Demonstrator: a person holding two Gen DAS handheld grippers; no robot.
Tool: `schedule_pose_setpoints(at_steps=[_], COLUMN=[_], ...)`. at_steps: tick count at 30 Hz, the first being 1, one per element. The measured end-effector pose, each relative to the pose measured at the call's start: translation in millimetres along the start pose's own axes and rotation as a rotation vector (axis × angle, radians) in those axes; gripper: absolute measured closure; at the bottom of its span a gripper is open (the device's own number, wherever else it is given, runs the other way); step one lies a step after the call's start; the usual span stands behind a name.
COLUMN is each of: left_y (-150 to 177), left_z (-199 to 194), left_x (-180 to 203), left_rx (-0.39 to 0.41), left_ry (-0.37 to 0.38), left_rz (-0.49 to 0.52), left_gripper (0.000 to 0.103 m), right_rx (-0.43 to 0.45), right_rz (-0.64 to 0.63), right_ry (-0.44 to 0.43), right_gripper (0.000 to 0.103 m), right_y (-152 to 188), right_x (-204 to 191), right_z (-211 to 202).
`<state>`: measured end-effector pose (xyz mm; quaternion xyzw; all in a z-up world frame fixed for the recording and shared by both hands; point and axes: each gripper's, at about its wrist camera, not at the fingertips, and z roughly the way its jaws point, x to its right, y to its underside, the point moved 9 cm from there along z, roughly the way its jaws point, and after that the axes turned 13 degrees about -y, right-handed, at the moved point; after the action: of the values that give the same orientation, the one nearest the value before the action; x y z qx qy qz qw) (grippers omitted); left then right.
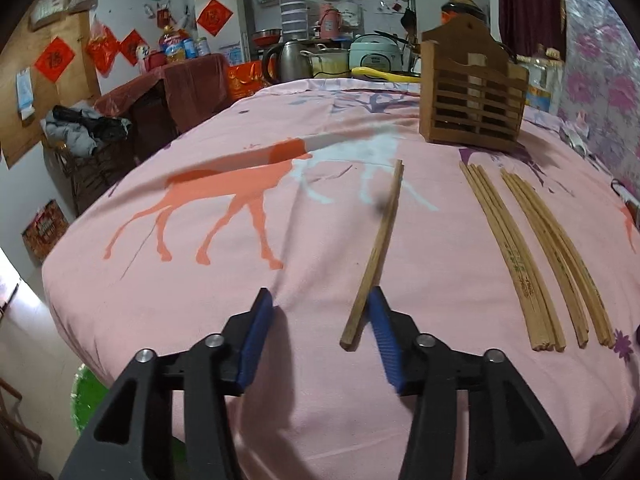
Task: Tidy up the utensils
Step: 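Close the left tool on one bamboo chopstick while the right tool grasps another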
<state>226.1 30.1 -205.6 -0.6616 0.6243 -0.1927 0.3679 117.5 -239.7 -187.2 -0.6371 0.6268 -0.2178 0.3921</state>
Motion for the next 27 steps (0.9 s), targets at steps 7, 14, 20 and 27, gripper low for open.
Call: schedule_pose_setpoints(at_steps=[7, 14, 20, 27], left_y=[3, 3, 5, 7], left_z=[1, 2, -3, -7], left_x=[-9, -13, -7, -1], left_rx=[0.010, 0.008, 0.014, 0.026], left_ry=[-0.036, -0.047, -0.030, -0.017], left_rz=[-0.020, -0.035, -0.007, 0.017], left_gripper=[0.029, 0.023, 0.023, 0.023], right_rx=[-0.062, -0.045, -0.033, -0.025], right_rz=[-0.052, -0.013, 0.000, -0.044], right_ry=[-0.016, -0.010, -0.033, -0.065], right_gripper=[0.033, 0.047, 0.052, 0.062], right_y=[11, 6, 4, 2], right_x=[-11, 3, 4, -9], right_z=[11, 13, 13, 14])
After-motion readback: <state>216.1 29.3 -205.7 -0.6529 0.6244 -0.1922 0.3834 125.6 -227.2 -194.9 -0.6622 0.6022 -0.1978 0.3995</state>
